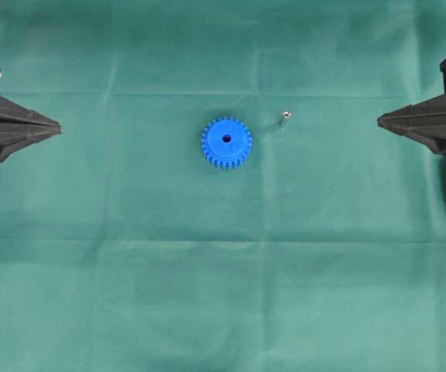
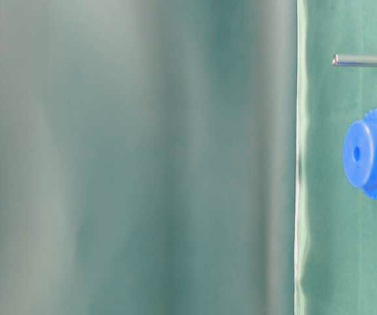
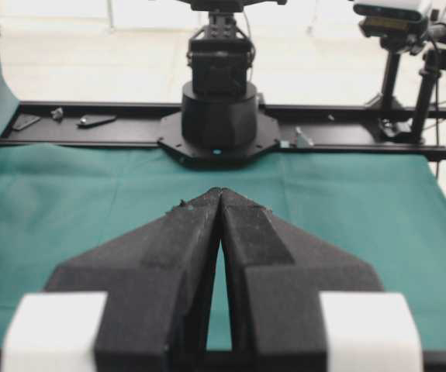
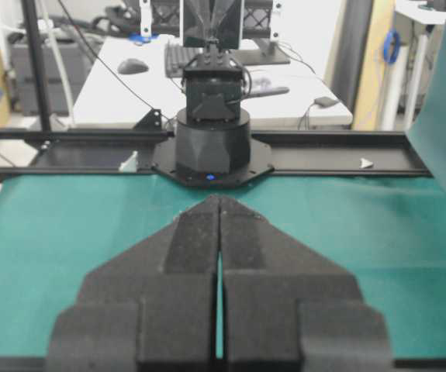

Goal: Insert the shaft placed at a random location into the center hole of the medium gear at another random location.
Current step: 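Move the right gripper open toward the silver shaft beside the gear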

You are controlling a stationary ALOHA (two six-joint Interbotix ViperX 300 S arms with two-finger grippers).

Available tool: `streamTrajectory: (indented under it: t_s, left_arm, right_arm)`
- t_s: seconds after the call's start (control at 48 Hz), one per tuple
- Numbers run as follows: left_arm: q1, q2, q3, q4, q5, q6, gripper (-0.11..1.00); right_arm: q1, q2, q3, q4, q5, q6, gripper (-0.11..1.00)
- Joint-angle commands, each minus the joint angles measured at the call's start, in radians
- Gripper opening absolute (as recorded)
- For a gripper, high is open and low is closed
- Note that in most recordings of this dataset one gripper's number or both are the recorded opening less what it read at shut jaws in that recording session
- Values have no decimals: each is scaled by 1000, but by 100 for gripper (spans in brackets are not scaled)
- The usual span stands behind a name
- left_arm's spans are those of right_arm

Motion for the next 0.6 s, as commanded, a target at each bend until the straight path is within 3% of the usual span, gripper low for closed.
streamTrajectory:
  t_s: [0.0,0.396,0.458,0.583]
  left_arm:
    - [2,12,-35,9,34,-15,0]
    - [2,9,-38,9,63,-25,0]
    - [0,11,-38,11,64,-25,0]
    - [2,9,-38,11,63,-25,0]
  right_arm:
    - [-2,8,-18,2,5,18,1]
    - [-60,66,-41,5,29,14,3]
    - [-74,87,-41,3,11,12,12]
    - [-95,137,-37,3,-35,6,45]
